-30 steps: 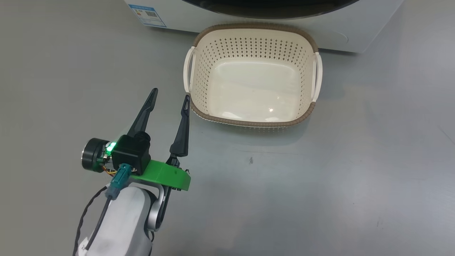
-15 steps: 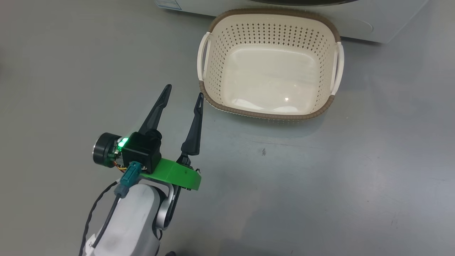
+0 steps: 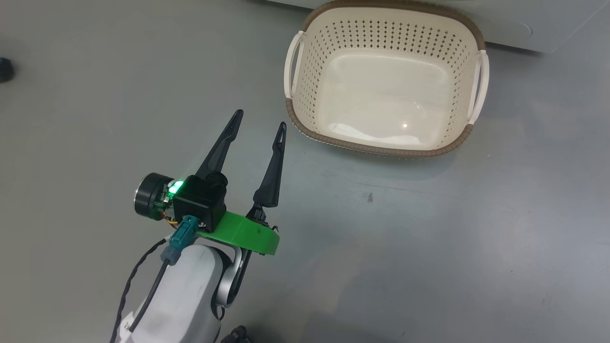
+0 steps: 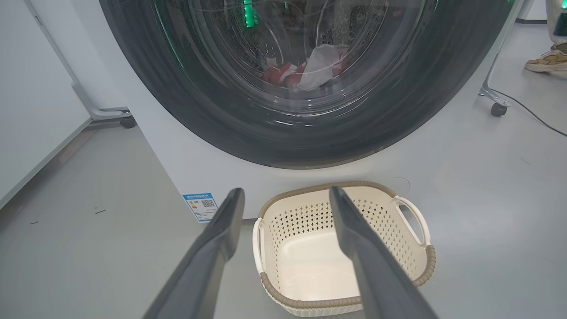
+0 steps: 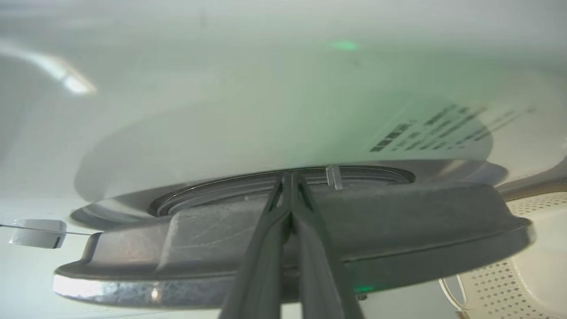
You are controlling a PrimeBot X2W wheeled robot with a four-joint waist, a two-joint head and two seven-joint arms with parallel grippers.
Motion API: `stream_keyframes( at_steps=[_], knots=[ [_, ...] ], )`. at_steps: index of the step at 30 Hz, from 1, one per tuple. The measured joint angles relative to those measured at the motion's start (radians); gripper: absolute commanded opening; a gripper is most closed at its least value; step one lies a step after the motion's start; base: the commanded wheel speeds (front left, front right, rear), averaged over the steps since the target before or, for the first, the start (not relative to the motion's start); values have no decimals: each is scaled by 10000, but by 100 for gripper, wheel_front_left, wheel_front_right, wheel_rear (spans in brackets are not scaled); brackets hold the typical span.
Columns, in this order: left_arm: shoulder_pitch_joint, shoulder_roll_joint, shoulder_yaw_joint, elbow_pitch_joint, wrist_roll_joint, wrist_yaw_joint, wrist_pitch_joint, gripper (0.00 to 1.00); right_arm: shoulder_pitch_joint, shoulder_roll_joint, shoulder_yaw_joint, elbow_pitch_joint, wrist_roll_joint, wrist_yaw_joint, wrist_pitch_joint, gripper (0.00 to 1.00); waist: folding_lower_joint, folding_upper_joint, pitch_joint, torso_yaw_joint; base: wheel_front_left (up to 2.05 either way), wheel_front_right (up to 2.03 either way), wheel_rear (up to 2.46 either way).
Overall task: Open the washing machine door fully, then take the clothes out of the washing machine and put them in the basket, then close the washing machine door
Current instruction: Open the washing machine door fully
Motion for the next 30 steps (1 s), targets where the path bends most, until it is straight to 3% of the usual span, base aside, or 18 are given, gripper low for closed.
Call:
stream_keyframes(
  at_steps=[30],
  knots=[
    [-101,-13,113,232,-92,46,-2,100,-24,-188,648,790,504,38,2128,0,0,0,-333,-236,0,0,0]
  ],
)
